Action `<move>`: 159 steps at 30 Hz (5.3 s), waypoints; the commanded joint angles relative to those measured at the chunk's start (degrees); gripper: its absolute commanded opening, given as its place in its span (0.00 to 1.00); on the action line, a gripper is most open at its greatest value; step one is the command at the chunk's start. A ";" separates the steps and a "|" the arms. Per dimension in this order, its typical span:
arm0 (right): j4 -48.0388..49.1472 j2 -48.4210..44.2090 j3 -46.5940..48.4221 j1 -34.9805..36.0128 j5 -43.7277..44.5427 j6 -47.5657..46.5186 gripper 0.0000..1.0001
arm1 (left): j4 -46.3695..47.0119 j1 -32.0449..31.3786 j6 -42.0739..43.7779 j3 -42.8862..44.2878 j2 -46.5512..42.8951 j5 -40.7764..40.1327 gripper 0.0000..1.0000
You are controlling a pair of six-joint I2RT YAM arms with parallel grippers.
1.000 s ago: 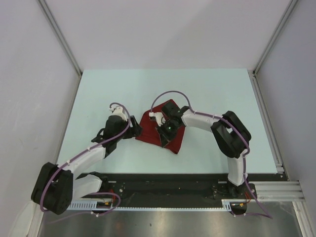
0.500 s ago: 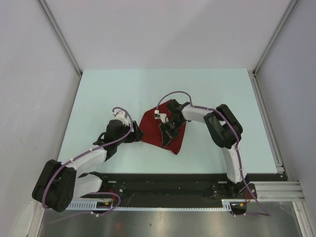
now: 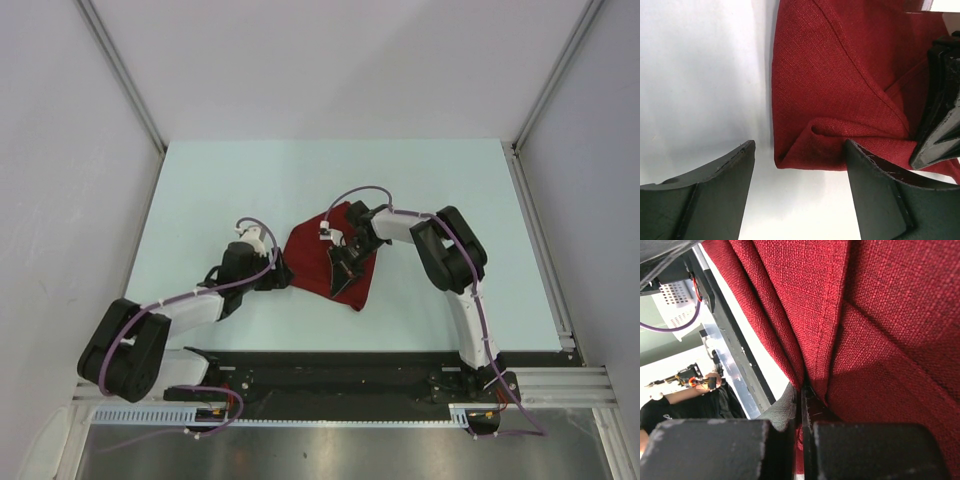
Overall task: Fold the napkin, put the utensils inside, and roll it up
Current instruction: Roll the napkin with the utensil
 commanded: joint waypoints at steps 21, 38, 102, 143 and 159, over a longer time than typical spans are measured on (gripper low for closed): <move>-2.25 0.67 2.87 -1.35 2.71 -0.41 0.06 | 5.15 1.14 0.66 3.60 8.92 2.85 0.09; 13.65 -29.55 -13.55 4.17 27.65 1.44 0.61 | -1.53 1.23 0.93 7.20 10.24 0.75 0.00; 5.13 -27.55 -23.14 10.25 67.14 11.54 0.45 | -1.45 2.81 0.49 7.82 11.56 2.94 0.00; 48.55 -23.86 -27.45 31.70 73.03 -15.17 0.57 | -20.34 4.31 -2.59 19.86 18.94 6.72 0.00; 44.95 -18.76 -26.57 27.48 66.71 -15.17 0.48 | -20.17 4.39 -2.06 20.91 19.47 8.04 0.00</move>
